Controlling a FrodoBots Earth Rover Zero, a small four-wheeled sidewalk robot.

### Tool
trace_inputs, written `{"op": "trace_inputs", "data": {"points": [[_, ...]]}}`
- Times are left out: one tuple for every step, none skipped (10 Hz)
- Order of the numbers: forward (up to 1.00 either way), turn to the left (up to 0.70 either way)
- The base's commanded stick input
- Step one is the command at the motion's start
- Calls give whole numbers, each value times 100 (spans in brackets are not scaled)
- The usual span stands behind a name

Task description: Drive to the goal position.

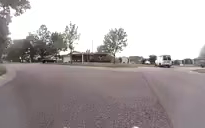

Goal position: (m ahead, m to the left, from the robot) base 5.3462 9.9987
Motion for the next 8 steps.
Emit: {"op": "trace_inputs", "data": {"points": [[70,0],[70,0],[70,0],[70,0],[70,0],[70,0],[70,0],[70,0]]}}
